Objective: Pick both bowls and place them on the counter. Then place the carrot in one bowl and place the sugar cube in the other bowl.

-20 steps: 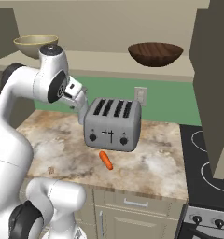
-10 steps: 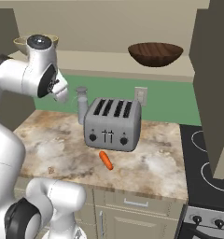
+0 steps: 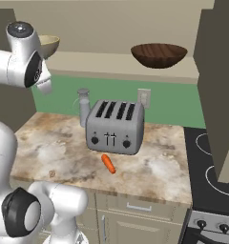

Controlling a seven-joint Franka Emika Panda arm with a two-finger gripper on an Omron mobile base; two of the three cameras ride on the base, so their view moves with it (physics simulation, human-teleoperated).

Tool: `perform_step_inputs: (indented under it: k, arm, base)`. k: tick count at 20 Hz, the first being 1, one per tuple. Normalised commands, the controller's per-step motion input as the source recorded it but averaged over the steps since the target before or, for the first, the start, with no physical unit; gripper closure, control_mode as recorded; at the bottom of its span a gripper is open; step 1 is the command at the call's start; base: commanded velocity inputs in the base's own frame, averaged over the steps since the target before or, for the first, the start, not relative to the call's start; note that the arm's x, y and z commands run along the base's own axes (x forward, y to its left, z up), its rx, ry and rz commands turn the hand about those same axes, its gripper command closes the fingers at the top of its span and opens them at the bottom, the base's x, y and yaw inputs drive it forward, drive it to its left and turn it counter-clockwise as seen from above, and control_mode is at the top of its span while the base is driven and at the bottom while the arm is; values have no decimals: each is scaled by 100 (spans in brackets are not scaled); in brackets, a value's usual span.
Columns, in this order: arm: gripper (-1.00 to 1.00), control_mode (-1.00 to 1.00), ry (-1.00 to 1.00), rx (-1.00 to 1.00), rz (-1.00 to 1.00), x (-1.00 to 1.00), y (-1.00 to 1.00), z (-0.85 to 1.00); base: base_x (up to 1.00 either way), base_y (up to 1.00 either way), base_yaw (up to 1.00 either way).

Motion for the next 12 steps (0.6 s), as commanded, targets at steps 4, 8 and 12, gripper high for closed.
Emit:
perform_step_inputs:
  k: [4, 8, 12]
  arm:
    - [-100, -100, 0, 21, -2, 25, 17, 23]
    - [-100, -100, -2, 27, 0, 33, 5, 14]
    - [-100, -100, -11, 24, 0, 47, 17, 2]
  base:
    - [0, 0, 0]
    - [0, 0, 0]
    - [0, 0, 0]
